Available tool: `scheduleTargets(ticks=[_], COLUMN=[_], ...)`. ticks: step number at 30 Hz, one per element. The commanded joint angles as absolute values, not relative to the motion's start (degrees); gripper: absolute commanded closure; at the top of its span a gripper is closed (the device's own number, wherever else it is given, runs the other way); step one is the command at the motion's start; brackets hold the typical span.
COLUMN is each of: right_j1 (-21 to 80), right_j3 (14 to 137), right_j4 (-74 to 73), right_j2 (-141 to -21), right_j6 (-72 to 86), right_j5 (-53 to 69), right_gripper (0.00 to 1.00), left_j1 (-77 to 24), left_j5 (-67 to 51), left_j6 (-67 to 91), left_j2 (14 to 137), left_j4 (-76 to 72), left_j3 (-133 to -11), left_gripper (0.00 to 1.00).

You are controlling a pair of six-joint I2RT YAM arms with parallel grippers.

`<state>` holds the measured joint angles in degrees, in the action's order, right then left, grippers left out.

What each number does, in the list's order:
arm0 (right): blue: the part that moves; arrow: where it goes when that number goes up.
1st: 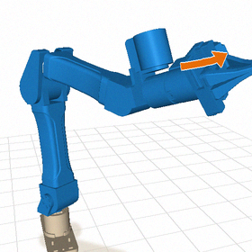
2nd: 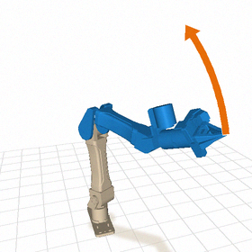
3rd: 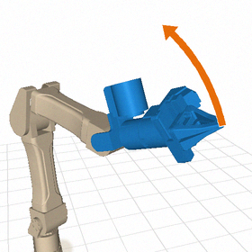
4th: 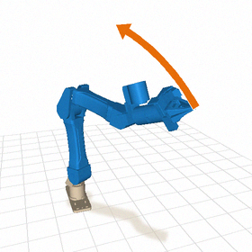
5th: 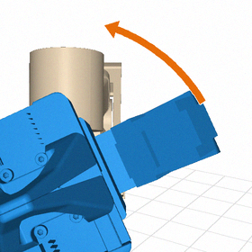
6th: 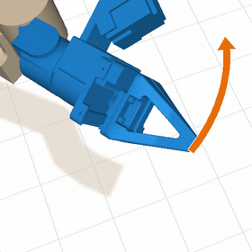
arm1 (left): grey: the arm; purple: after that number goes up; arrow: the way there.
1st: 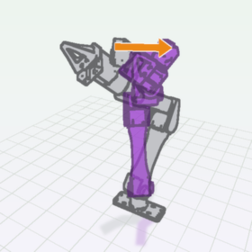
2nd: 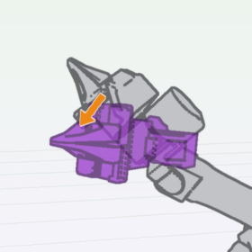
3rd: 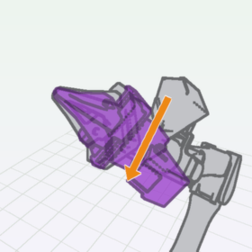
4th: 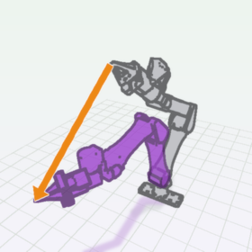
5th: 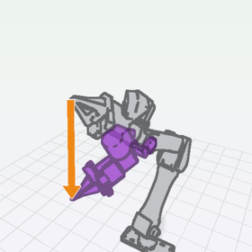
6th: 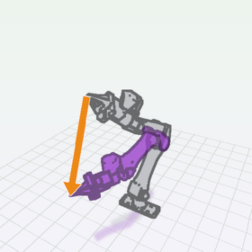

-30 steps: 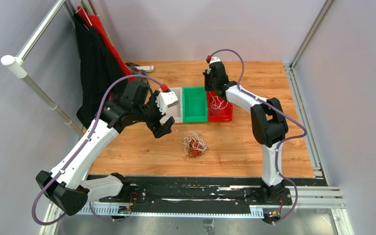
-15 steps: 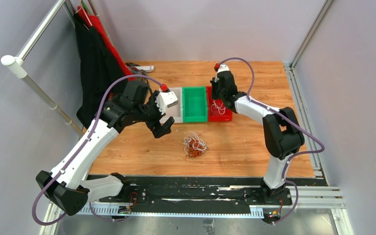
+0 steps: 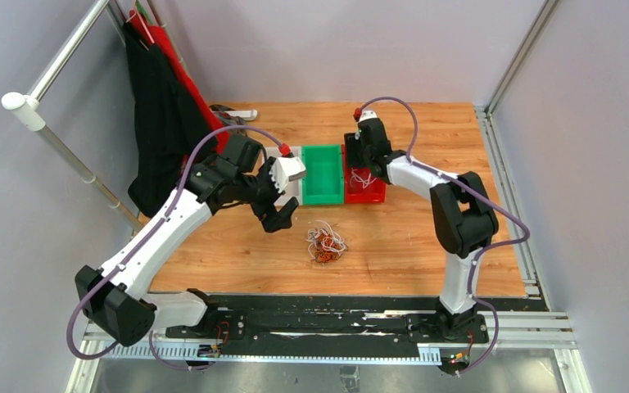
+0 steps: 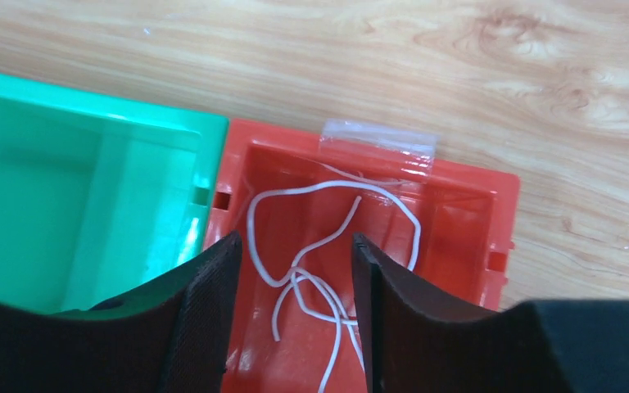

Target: Untangle the cables

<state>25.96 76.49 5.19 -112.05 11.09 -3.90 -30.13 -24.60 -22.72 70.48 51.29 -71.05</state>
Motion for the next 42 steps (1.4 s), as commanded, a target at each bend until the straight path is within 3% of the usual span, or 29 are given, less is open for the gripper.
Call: scheduleTargets(ticks=[1, 4, 12, 24, 29, 38, 42], right_j1=[25.9, 25.9, 26.2, 28.8, 29.1, 29.4, 30.8], right_j3=[77.4, 74.8, 58.6, 38.5, 38.3, 37.6, 37.8], right_j4=[3.6, 3.0, 4.5, 9.5, 8.3, 9.6, 10.6], right_j2=[-104.2, -99.5, -85.4, -63.7, -61.9, -60.6, -60.4], right_j6=[10.0, 10.1, 12.6, 16.7, 16.9, 17.5, 17.4], right_j5=[-1.9, -1.2, -0.8, 5.5, 9.3, 11.2, 10.9], right_gripper=[0.47, 0.43, 0.46, 0.48, 0.54, 0.61, 0.62], left_j1=[-29.9, -29.9, -33.4, -34.5, -34.6, -34.8, -34.8], left_j5=[-28.2, -30.1, -32.4, -40.2, -42.8, -41.7, -40.5], left_j6=[-22.7, -22.1, -21.3, -27.5, -32.2, -32.2, -26.9], left_j2=[73.5, 76.3, 83.8, 99.1, 101.7, 98.0, 93.4], left_j4=[48.6, 47.2, 41.4, 40.7, 41.9, 43.5, 43.5], left_j3=[-70.9, -71.4, -72.1, -78.8, -79.5, -76.9, -77.3], left_gripper=[0.01, 0.02, 0.08, 0.27, 0.44, 0.94, 0.99])
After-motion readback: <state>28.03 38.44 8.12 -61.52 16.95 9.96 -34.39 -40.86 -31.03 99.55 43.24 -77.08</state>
